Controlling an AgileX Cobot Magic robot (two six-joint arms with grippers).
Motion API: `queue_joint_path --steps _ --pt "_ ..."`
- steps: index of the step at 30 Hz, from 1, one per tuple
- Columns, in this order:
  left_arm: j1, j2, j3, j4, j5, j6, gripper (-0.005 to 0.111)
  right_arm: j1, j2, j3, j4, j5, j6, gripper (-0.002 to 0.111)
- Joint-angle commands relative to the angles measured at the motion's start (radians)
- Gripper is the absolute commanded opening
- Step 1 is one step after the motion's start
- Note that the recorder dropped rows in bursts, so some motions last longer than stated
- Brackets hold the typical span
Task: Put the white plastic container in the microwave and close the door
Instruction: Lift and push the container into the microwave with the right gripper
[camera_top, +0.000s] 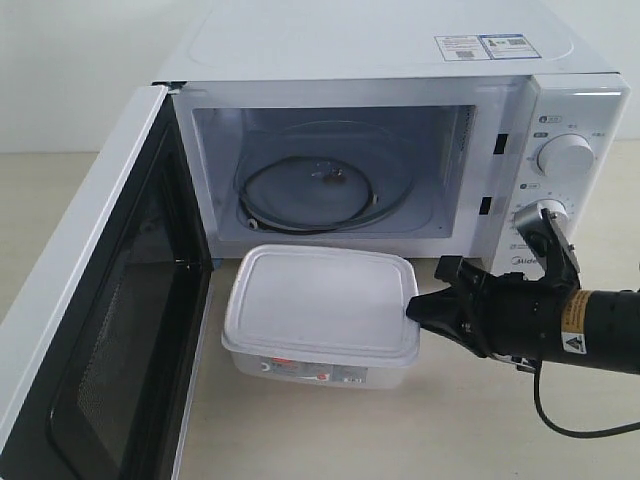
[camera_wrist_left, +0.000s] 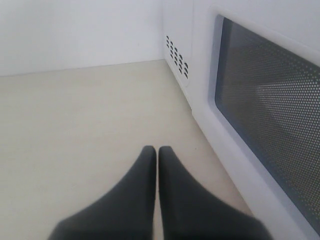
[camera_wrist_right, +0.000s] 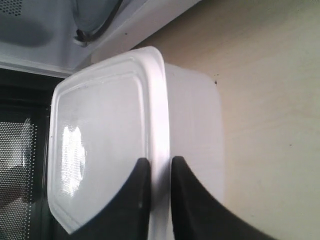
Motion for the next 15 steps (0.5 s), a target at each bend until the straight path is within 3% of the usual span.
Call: queue_joint_path --steps 1,8,15 --pt "0.003 -0.003 0.003 -0.003 -0.014 0.005 0.004 0.000 -0.001 0.002 -0.004 -0.040 0.003 0.000" --pt "0.003 -0.003 0.003 -0.003 -0.014 0.005 0.004 0.000 -0.034 0.008 0.028 -0.057 -0.003 0.000" --pt "0.003 -0.003 0.003 -0.003 -0.014 0.005 0.004 0.000 -0.166 0.122 0.274 -0.049 -0.085 0.000"
